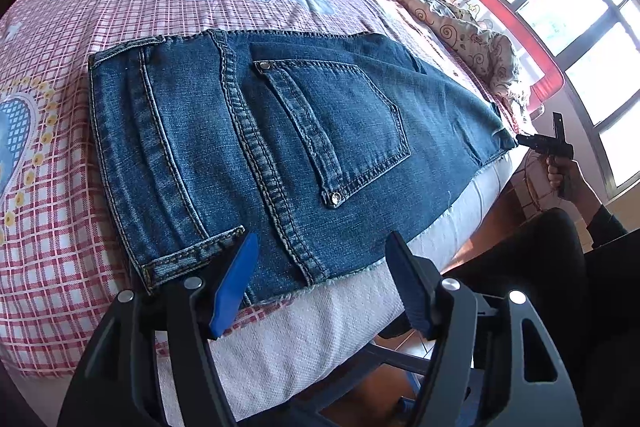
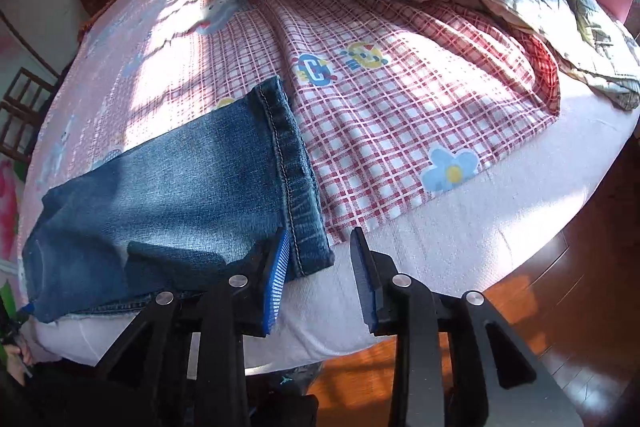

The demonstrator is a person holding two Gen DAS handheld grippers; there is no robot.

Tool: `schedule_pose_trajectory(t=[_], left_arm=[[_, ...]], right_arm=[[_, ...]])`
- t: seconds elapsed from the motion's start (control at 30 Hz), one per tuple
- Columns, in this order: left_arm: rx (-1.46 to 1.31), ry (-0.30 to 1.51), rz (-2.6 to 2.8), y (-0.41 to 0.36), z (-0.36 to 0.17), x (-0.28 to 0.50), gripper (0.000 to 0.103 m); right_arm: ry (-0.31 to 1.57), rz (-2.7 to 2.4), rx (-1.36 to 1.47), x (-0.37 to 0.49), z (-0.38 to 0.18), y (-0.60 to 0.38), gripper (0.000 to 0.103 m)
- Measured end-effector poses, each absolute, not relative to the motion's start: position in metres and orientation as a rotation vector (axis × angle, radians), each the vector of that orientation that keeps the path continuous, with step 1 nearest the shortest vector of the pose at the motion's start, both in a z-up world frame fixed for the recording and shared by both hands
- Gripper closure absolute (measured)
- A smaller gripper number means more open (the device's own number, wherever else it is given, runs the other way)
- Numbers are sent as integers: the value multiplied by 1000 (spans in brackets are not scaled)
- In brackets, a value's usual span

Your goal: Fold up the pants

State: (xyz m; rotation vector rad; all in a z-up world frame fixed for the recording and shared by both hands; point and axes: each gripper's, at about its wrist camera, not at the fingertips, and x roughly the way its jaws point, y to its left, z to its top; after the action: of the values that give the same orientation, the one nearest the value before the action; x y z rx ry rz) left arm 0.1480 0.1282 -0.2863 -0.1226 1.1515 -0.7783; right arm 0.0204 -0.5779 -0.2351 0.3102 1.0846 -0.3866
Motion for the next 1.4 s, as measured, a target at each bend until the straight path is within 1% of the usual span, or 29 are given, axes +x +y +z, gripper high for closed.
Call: schedule_pose_trajectory(t=[0.1,0.13,0.17,0.2,0.23,0.3,0.33,0.37,0.43,0.47,0.5,0.53,0.57,0.6,0.67,0.7,0.77,0.87,0.93,0.97,1.0,1.07,1.1,1.17,1.2,1.27,1.33,1.37,1.4], left_arm=[[-107,1125,-768,127,-278,141,33],[-92,1105,-760,126,-273,139,33],[-76,1086,-756,122,-267,136,33],[-46,1057,-756,116,-259,133,33],[7,1018,-753,104,-250,129,33],[113,939,-768,72,-232,124,27],[132,895,-778,51,-225,121,19],[133,847,-776,31,-219,121,16],[123,781,-720,-9,-215,129,16],[119,786,-668,-28,-218,137,16],[105,806,-626,-45,-224,147,17],[92,826,-589,-60,-230,154,19],[100,857,-562,-71,-240,159,23],[138,903,-534,-82,-252,160,30],[251,1027,-484,-93,-282,162,43],[282,1063,-479,-91,-294,161,43],[335,1015,-515,-87,-297,152,43],[349,1033,-554,-83,-294,153,43],[310,1016,-593,-80,-281,151,44],[253,972,-622,-77,-269,150,42],[204,924,-642,-78,-255,148,30],[142,854,-657,-92,-234,153,17],[117,842,-669,-104,-227,157,17],[86,835,-660,-131,-223,167,17],[58,845,-678,-143,-224,171,18],[36,879,-714,-164,-235,177,18],[78,949,-724,-182,-256,179,21],[110,991,-716,-188,-268,179,24],[144,1036,-699,-191,-281,179,29]], right_arm=[[1051,-395,89,25,-213,-534,72],[1048,-296,100,27,-211,-517,70],[1059,-195,149,32,-212,-501,55],[1078,-122,185,42,-216,-483,54],[1113,-61,173,52,-222,-460,54],[1152,16,113,71,-231,-418,54],[1164,46,96,81,-237,-400,54],[1163,50,96,91,-242,-387,54],[1154,28,116,111,-252,-370,55],[1158,-2,97,120,-257,-361,60],[1159,-30,68,127,-261,-351,62],[1169,-56,49,131,-268,-344,62],[1212,-85,38,132,-279,-339,62],[1264,-110,47,127,-290,-337,62],[1252,-127,31,108,-295,-330,62],[1250,-123,11,100,-296,-327,62],[1263,-95,30,91,-295,-331,62],[1289,-25,68,95,-287,-340,62],[1164,31,141,98,-260,-353,62],[1098,18,154,101,-246,-361,62],[1050,0,175,107,-237,-372,62],[1016,-33,254,127,-231,-397,62],[1013,-44,296,139,-234,-411,66],[1026,-74,385,160,-246,-438,79],[1046,-55,438,170,-255,-450,84],[1141,22,501,184,-282,-461,97],[1150,6,420,184,-294,-469,103],[1130,23,430,180,-296,-476,103],[1114,5,433,178,-296,-487,103]])
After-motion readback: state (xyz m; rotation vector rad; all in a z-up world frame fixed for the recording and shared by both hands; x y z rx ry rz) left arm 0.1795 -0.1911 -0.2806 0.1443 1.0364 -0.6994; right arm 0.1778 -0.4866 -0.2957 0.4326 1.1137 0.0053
